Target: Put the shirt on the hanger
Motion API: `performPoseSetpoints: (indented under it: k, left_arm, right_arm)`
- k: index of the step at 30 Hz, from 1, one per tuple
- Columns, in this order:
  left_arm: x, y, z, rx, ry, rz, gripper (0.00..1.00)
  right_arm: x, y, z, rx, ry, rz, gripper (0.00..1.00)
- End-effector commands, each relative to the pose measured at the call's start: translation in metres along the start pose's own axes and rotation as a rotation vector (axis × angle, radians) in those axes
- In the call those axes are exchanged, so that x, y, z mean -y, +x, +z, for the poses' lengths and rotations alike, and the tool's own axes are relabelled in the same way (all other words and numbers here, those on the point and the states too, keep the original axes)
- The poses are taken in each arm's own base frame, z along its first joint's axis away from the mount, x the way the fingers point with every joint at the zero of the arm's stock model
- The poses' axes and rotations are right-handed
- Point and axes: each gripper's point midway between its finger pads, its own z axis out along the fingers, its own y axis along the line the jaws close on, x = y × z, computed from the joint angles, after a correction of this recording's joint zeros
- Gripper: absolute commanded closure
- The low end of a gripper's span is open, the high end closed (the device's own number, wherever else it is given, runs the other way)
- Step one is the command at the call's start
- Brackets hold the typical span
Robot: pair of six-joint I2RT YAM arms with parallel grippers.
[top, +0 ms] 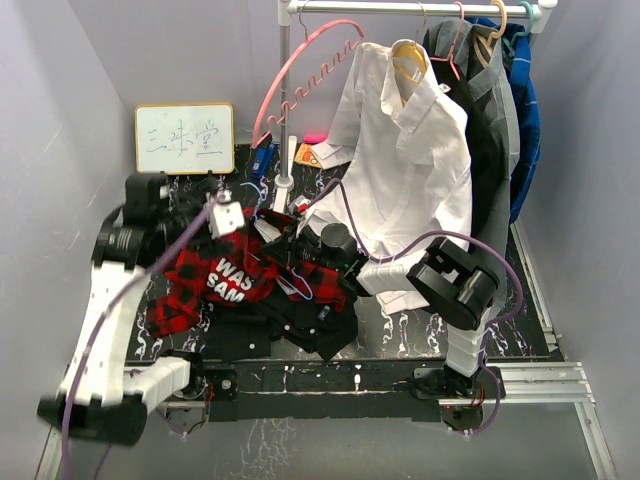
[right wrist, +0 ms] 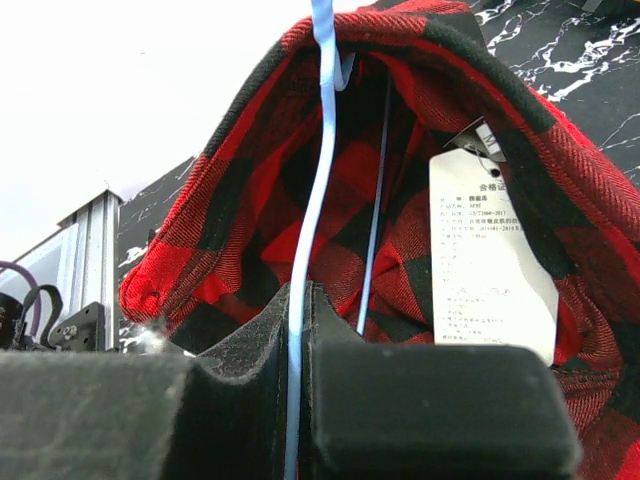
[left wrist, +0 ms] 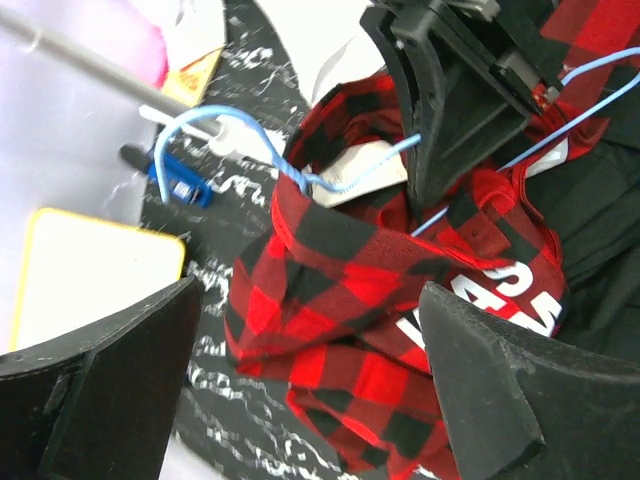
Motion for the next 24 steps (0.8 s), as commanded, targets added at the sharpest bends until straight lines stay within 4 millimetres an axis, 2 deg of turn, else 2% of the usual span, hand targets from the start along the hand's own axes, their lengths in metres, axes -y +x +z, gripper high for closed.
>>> performPoseSetpoints:
  k: [1,4,8,13,17,24]
  left_arm:
    - [0.015,-0.021,0.014,0.169,0.343,-0.046,0.14]
    - [0.006,-0.033,0.012,0.265,0.411,-0.092,0.12]
    - [-0.007,-0.033,0.019,0.327,0.472,-0.197,0.11]
    - [-0.014,-0.012,0.034,0.315,0.486,-0.259,0.14]
    - [-0.029,0.006,0.045,0.27,0.492,-0.339,0.22]
    - [-0.042,0.026,0.065,0.268,0.504,-0.376,0.18]
  right_arm:
    - [-0.013,-0.027,0.009,0.072,-0.061,-0.042,1.0]
    - [-0.013,-0.032,0.008,0.095,-0.064,-0.047,1.0]
    - [-0.017,-0.036,0.005,0.126,-0.081,-0.048,1.0]
    - [-0.017,-0.034,0.005,0.128,-0.093,-0.051,1.0]
    - [-0.015,-0.036,0.002,0.144,-0.101,-0.058,1.0]
    - [-0.018,-0.037,0.0,0.165,-0.135,-0.043,1.0]
